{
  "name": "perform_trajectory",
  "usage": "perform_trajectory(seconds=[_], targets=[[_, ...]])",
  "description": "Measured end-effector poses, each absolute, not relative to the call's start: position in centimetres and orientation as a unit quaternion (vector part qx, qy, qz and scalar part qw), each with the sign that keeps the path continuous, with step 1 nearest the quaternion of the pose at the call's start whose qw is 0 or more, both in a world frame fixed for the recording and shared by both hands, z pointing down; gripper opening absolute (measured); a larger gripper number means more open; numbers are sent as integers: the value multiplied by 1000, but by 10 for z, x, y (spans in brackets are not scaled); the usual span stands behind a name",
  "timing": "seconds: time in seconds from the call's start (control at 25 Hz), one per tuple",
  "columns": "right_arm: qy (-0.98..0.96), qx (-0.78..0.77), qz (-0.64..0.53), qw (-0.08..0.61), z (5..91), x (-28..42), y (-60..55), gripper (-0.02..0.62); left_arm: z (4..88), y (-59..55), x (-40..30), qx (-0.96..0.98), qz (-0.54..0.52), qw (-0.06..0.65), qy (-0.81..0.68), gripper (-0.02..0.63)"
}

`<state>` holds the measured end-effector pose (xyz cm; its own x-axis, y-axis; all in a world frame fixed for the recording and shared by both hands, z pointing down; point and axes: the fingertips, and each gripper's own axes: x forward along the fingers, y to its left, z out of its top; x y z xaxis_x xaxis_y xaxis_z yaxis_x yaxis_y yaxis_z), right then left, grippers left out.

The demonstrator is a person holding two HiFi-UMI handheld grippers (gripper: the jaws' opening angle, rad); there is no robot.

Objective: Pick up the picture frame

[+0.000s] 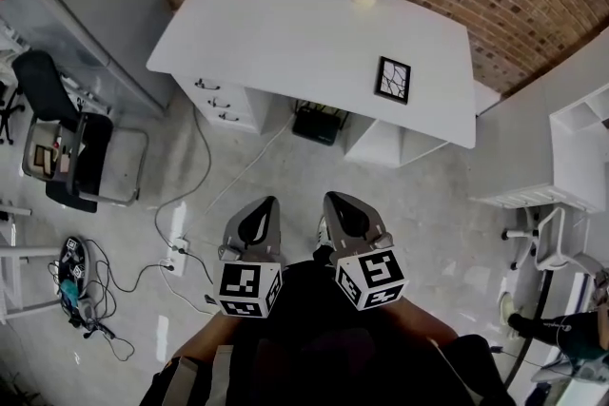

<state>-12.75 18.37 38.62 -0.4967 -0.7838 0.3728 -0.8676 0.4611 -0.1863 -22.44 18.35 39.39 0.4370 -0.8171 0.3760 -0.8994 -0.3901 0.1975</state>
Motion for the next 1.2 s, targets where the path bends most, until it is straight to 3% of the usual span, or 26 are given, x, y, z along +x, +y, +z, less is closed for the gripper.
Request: perform_trajectory(seconds=[0.8, 1.2], targets=[[-819, 545, 164, 75, 377, 29, 116, 0, 387, 107, -70, 857, 129, 151, -475, 2], [-824, 533, 184, 61, 383, 52, 105, 0, 385, 99, -45, 851, 156, 144, -480, 2]])
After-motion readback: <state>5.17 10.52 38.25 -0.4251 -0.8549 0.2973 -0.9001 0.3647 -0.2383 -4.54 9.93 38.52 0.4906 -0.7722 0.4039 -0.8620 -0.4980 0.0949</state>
